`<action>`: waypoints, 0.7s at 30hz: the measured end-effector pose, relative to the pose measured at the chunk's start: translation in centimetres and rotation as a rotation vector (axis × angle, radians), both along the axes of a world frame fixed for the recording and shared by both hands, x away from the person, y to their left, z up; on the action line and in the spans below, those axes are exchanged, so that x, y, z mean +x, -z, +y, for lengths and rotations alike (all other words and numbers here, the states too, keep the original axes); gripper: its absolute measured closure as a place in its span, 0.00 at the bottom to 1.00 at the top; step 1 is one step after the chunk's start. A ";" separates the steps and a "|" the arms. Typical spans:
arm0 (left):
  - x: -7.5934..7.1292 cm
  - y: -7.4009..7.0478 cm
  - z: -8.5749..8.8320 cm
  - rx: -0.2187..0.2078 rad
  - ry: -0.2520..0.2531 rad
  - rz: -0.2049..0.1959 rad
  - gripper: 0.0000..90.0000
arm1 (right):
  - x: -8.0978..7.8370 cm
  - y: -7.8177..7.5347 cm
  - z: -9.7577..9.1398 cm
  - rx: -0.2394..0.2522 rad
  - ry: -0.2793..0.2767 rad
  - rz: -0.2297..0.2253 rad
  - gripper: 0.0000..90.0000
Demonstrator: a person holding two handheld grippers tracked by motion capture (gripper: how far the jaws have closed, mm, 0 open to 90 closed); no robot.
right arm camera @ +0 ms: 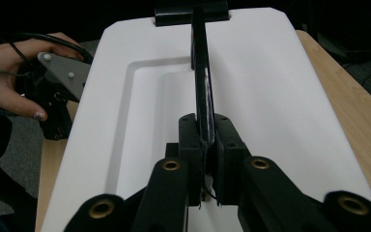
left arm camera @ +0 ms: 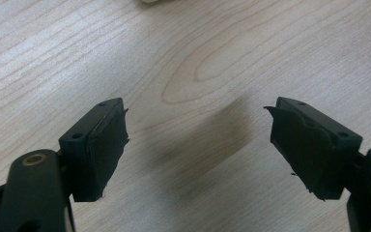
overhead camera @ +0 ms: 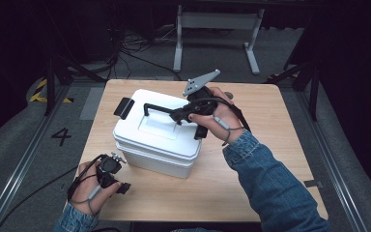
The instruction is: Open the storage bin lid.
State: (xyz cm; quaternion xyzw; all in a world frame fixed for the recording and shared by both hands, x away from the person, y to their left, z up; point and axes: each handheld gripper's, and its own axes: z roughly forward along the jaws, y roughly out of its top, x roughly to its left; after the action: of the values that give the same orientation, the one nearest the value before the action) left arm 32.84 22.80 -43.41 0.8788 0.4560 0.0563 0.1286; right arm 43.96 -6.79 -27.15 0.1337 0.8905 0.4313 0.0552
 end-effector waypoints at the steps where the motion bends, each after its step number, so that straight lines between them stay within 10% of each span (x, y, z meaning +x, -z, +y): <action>1: 0.0 0.0 0.0 -0.010 -0.006 0.009 0.24 | 0.0 -0.1 -0.1 0.003 0.002 -0.001 0.94; 21: 0.1 0.2 -0.1 0.007 0.005 0.013 0.24 | -1.0 -1.2 -6.7 0.007 0.090 -0.012 0.94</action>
State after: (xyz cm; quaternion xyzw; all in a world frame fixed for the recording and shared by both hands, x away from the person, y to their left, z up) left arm 32.95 22.68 -43.57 0.8807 0.4546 0.0520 0.1228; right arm 42.98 -13.53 -25.97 0.1713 0.8817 0.4324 0.0795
